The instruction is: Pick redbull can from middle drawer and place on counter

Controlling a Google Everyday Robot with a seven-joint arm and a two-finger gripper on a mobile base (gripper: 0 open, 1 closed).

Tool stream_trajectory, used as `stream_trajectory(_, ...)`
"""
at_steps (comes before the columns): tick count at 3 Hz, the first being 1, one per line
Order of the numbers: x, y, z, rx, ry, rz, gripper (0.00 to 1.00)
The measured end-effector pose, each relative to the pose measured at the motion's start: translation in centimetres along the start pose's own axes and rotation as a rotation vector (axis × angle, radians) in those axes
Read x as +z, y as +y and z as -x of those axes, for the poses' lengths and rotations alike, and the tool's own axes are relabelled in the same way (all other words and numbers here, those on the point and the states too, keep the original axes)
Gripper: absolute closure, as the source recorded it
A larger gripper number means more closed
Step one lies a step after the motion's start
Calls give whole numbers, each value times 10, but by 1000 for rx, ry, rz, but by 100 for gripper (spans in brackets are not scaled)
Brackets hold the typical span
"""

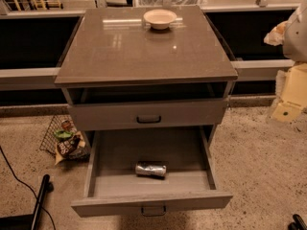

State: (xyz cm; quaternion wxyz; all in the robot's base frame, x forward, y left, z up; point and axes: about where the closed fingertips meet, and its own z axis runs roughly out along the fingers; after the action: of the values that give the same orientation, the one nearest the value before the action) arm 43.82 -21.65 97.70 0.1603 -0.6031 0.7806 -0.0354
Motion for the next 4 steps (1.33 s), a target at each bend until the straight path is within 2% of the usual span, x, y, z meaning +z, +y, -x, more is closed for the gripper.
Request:
stream_trajectory(1, 0, 0, 0, 0, -1, -3, 0)
stream_trajectory(2, 20, 3, 4, -29, -10, -16, 0)
stream_trajectory(3, 76, 16, 9, -86, -58, -11, 0)
stream_trajectory(4, 121, 21, 16, -98, -125, -12, 0)
